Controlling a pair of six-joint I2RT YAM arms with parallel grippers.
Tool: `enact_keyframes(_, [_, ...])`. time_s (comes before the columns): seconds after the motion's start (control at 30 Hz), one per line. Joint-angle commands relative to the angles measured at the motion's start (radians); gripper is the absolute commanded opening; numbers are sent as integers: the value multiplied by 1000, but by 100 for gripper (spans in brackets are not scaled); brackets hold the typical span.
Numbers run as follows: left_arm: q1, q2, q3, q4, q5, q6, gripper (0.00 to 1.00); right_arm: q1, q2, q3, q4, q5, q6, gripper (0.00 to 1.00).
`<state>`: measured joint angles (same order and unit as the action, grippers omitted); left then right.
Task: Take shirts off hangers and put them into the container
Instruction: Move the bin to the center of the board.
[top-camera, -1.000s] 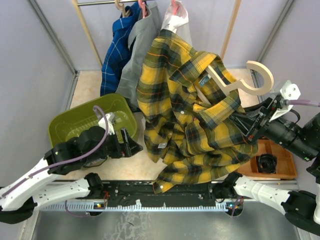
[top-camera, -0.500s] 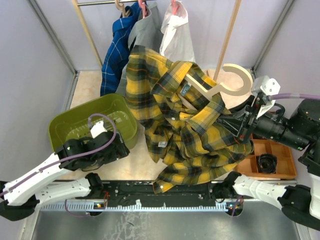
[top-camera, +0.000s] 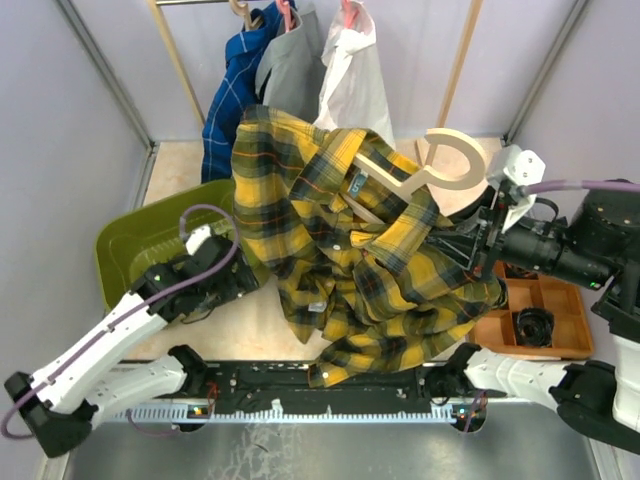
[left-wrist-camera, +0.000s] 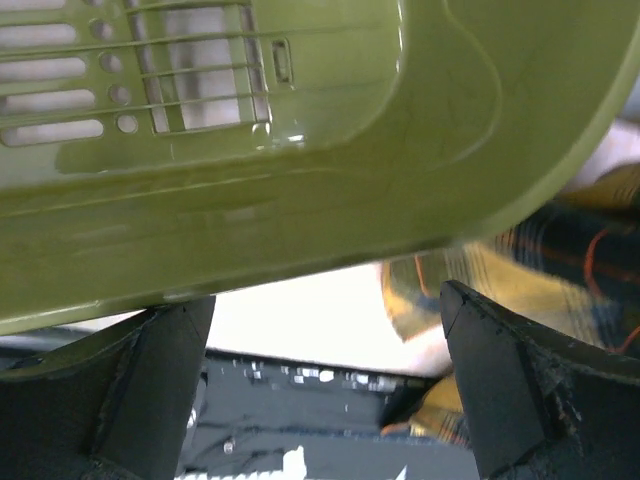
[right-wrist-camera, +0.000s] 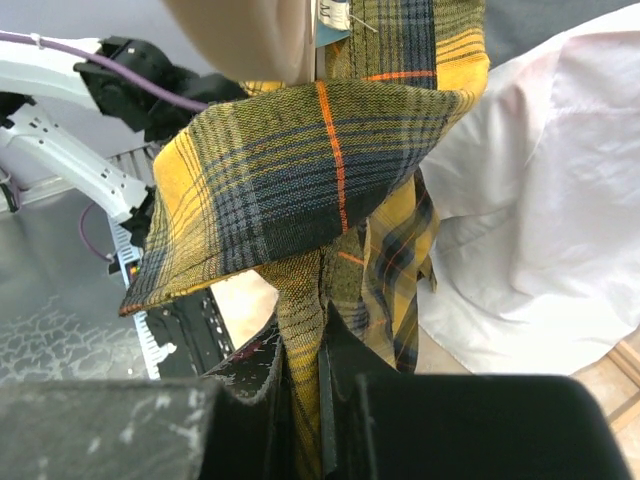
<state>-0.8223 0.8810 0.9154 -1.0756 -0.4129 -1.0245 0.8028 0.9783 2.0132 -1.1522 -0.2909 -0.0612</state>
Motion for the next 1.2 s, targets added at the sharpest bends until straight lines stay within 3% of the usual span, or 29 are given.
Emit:
enact_keyframes(0.0, [237, -20, 1, 201, 118, 263, 99, 1, 5, -5, 70, 4, -14, 0])
enact_keyframes(0.1, [285, 0, 46, 238, 133, 360, 99, 1, 13, 1, 14, 32, -27, 0])
enact_keyframes(0.27, [301, 45, 97, 176, 118, 357, 99, 1, 36, -16, -66, 51, -69, 0])
enact_keyframes(0.57, [301, -153, 108, 170, 310, 332, 98, 1, 169, 191, -55, 197, -171, 0])
enact_keyframes(0.77, [301, -225, 176, 205, 469, 364, 93, 2, 226, 319, -62, 178, -253, 0])
enact_keyframes(0.93, [299, -295, 195, 480, 568, 400, 92, 1, 262, 200, -64, 93, -279, 0])
enact_keyframes(1.17, [301, -190, 168, 913, 918, 404, 86, 2, 198, -180, 48, 13, -206, 0])
